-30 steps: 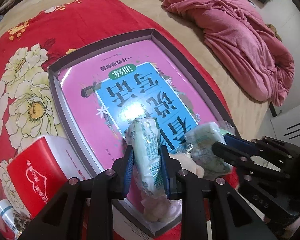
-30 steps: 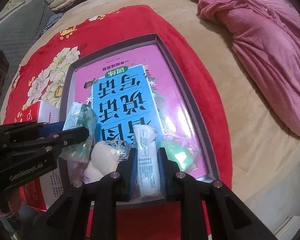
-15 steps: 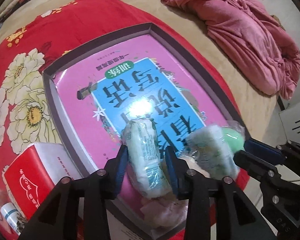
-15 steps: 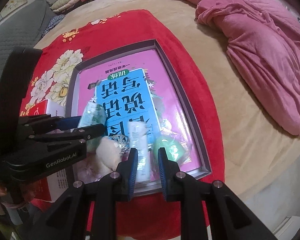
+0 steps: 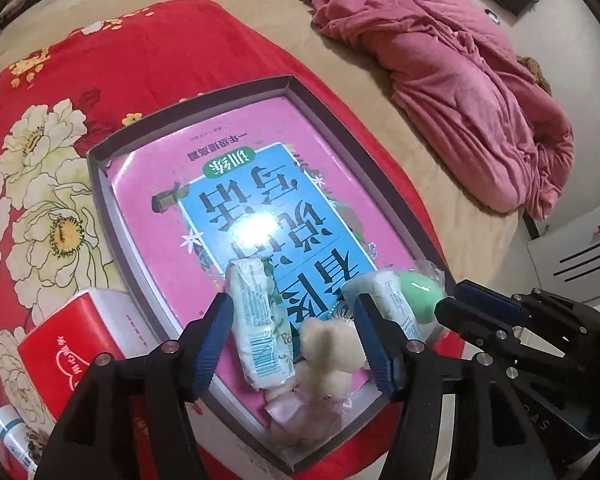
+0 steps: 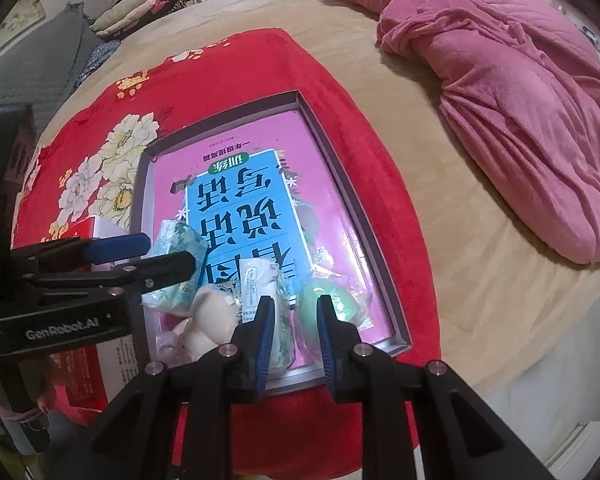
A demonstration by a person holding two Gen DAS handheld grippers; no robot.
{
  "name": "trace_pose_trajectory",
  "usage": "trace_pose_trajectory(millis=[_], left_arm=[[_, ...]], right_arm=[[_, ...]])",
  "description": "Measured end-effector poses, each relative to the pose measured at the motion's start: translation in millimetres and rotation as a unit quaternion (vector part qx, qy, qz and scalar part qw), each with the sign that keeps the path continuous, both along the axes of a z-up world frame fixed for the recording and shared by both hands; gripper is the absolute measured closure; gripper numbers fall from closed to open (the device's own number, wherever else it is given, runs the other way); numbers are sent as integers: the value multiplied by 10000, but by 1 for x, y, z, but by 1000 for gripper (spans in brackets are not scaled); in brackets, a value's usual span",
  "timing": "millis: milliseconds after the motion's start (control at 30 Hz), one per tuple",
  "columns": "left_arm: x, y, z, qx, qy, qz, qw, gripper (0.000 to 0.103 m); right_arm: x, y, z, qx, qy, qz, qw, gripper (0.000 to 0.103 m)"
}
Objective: Organize soft objects
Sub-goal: 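Lower the wet-wipe pack into the tray and open the left tool while the right releases the white packet, then withdraw both open tools from the tray back toward the pile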
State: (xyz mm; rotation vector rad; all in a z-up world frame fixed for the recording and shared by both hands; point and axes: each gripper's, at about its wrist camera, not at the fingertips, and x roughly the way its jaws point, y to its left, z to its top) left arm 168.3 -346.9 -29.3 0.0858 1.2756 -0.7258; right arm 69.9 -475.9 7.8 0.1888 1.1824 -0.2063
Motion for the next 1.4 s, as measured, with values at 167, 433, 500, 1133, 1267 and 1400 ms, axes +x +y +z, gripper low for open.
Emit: trace_pose_trajectory(millis=[167,433,500,1133,1267,1400], left_arm=[[3,7,1,-102,92,115,9998,38],[-4,13,11,-85,-106,114,9998,38],[-7,15,15,-114,-187,103,9997,36],[-30,37,43,-1,-698,70,9975,33],[-34,45,44,6,-704,110,9975,33],[-38,52,44,45,-706,155,9974,33]], right_arm=[[-1,1,5,35,-60,-31,10000,78],[-1,8,9,-35,-104,-1,9999,76],[-2,7,8,-15,-126,-44,9999,75],[-6,11,14,-19,-250,-352,9991,41],[-6,14,16,-60,-230,-280,9993,40],[-7,21,22,-231,-243,-220,9992,40]])
